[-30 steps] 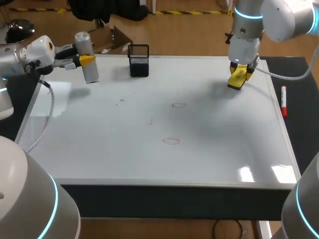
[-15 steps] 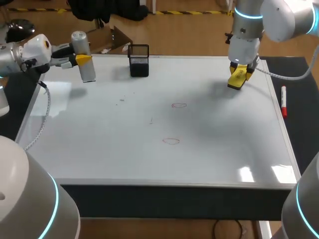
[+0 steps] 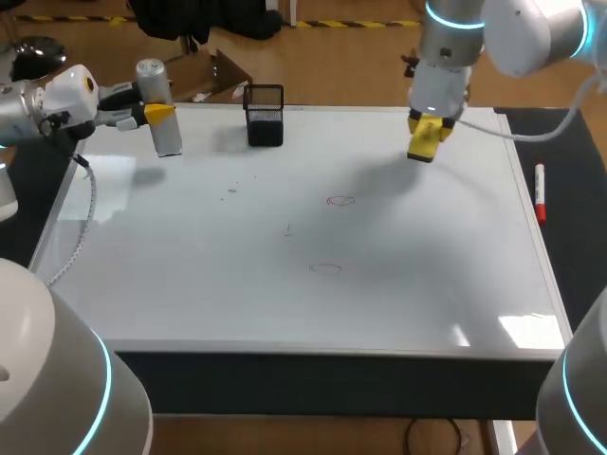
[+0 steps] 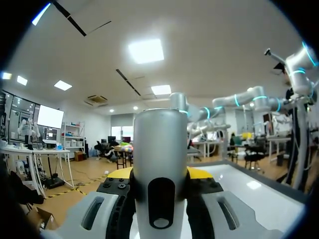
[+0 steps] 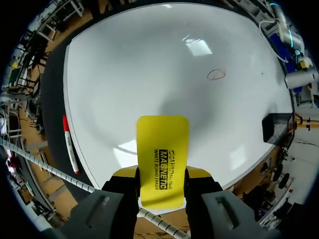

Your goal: Pick up the inspection probe, press it on each red-marked spot on the whiteboard one by one, put down the probe, pick up the eraser, and wipe off all the red marks.

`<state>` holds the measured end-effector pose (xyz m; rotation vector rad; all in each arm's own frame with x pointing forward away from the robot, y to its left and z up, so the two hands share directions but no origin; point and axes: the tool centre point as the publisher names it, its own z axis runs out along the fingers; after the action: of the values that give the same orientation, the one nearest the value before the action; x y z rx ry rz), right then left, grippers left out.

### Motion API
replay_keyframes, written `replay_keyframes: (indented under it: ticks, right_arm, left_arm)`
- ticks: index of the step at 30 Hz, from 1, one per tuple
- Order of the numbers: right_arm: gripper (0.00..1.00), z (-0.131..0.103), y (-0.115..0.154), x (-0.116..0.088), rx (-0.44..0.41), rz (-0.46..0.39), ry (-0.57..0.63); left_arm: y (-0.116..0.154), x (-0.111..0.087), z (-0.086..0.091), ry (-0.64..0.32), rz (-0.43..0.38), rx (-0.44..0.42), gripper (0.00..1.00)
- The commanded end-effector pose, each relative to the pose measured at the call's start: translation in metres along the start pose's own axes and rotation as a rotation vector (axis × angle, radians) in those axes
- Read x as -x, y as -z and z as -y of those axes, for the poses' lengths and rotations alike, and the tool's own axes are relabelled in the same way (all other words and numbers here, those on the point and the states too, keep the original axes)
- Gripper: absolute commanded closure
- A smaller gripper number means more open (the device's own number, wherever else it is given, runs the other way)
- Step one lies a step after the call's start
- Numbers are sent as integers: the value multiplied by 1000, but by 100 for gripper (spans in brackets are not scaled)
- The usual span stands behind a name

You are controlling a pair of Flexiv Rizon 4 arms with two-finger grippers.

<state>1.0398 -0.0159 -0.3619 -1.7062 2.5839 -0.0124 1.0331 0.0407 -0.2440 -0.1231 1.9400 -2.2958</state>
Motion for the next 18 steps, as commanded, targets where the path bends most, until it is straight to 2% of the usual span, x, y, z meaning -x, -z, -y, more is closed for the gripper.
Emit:
replay_keyframes:
  ticks: [1,8,18]
  right_arm:
    - [100,-41,23,14,-73,12,53]
    - [100,-86,23,48,-54,71,147]
    - [100,-149,-5,103,4,37,303]
  left_arm:
    - [0,0,1,0,0,0,100]
    - [0,0,1,0,0,0,100]
    - [0,0,1,0,0,0,100]
